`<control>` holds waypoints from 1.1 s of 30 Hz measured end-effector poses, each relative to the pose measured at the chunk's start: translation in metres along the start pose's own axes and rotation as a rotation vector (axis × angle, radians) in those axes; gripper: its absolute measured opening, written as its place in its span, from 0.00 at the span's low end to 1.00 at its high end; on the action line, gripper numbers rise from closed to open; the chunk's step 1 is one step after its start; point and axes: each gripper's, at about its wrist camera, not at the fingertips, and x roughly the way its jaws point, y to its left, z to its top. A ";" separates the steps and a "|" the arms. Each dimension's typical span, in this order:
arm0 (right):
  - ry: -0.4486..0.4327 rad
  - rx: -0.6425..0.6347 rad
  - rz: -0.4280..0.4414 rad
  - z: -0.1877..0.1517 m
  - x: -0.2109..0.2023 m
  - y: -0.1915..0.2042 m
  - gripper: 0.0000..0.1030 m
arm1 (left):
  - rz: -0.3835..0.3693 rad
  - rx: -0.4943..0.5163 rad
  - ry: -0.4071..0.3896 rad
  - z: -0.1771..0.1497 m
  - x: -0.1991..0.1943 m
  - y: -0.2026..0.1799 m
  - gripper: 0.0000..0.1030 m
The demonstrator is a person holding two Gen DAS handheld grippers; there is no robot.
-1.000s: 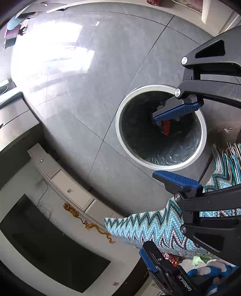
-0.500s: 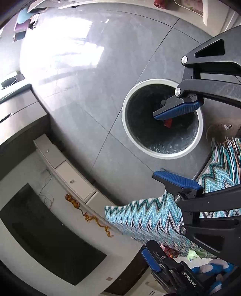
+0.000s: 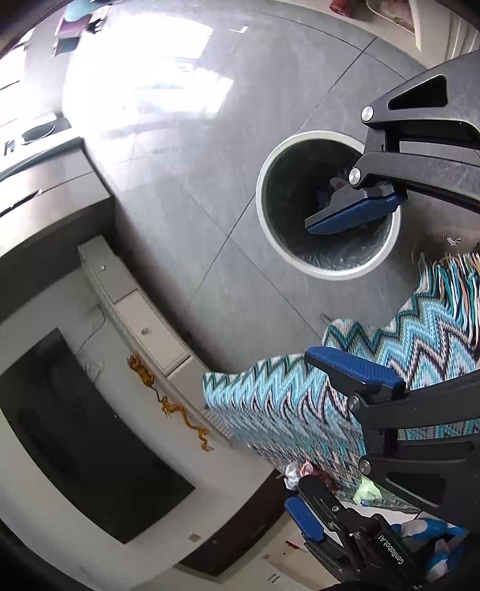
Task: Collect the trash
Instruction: 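Move both grippers back to the blanket, left toward the green paper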
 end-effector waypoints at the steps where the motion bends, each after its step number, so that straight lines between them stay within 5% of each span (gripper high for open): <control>1: -0.001 -0.010 0.002 0.000 -0.002 0.005 0.61 | 0.003 -0.005 -0.006 -0.001 -0.003 0.003 0.63; 22: -0.017 -0.246 0.032 -0.001 -0.027 0.137 0.61 | 0.083 -0.207 -0.116 -0.048 -0.072 0.115 0.64; 33: 0.004 -0.377 0.085 -0.008 -0.016 0.218 0.61 | 0.156 -0.350 -0.118 -0.094 -0.086 0.190 0.73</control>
